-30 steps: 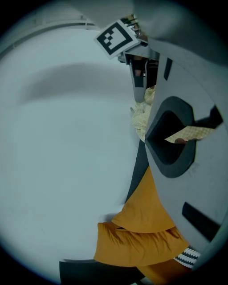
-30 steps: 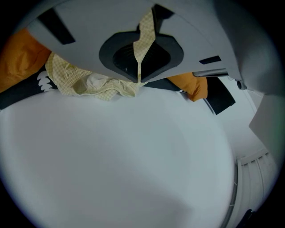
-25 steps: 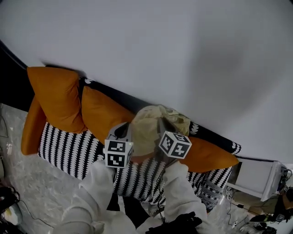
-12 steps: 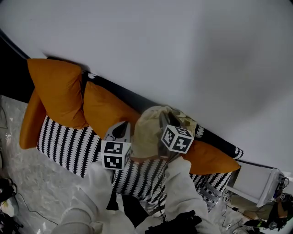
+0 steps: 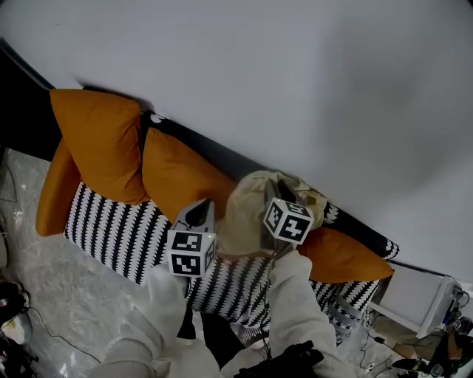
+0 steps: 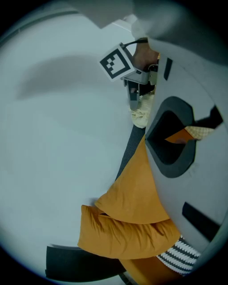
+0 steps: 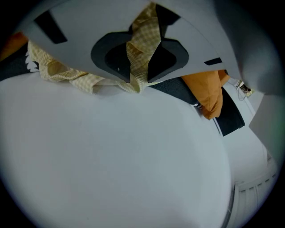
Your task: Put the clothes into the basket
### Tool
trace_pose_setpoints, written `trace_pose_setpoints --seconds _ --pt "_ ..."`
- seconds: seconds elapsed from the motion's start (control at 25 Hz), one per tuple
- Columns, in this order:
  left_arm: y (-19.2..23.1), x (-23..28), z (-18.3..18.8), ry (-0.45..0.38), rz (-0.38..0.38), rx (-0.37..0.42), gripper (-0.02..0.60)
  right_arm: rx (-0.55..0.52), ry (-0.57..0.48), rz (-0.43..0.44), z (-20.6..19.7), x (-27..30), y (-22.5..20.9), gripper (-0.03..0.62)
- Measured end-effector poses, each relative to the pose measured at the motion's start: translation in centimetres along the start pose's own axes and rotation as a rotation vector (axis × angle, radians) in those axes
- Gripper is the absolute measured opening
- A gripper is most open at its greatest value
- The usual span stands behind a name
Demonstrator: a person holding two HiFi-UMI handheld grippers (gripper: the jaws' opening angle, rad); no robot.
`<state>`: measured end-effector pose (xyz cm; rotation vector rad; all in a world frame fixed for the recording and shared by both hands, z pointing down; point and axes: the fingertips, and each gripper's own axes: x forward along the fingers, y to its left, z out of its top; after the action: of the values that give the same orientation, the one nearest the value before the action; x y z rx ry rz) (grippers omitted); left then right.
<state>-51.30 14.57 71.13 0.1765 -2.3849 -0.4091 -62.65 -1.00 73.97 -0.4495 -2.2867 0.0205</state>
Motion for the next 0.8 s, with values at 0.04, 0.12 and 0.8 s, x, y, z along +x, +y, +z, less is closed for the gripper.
trace_pose_setpoints --seconds 0.04,0.12,0.8 --pt "0.0 -0.1 -0.1 0.0 0.0 -0.001 0.0 0.001 0.003 0.0 -0.1 0.1 0.0 0.129" --pt "0.0 -0.3 -0.3 0.002 0.001 0.0 0.0 0.006 0.01 0.004 -0.3 0.2 0.0 0.117" --pt "-3.5 -3.6 1.6 -0.02 -0.013 0.035 0.0 0.051 -0.035 0.064 0.6 -7.1 0.8 0.038"
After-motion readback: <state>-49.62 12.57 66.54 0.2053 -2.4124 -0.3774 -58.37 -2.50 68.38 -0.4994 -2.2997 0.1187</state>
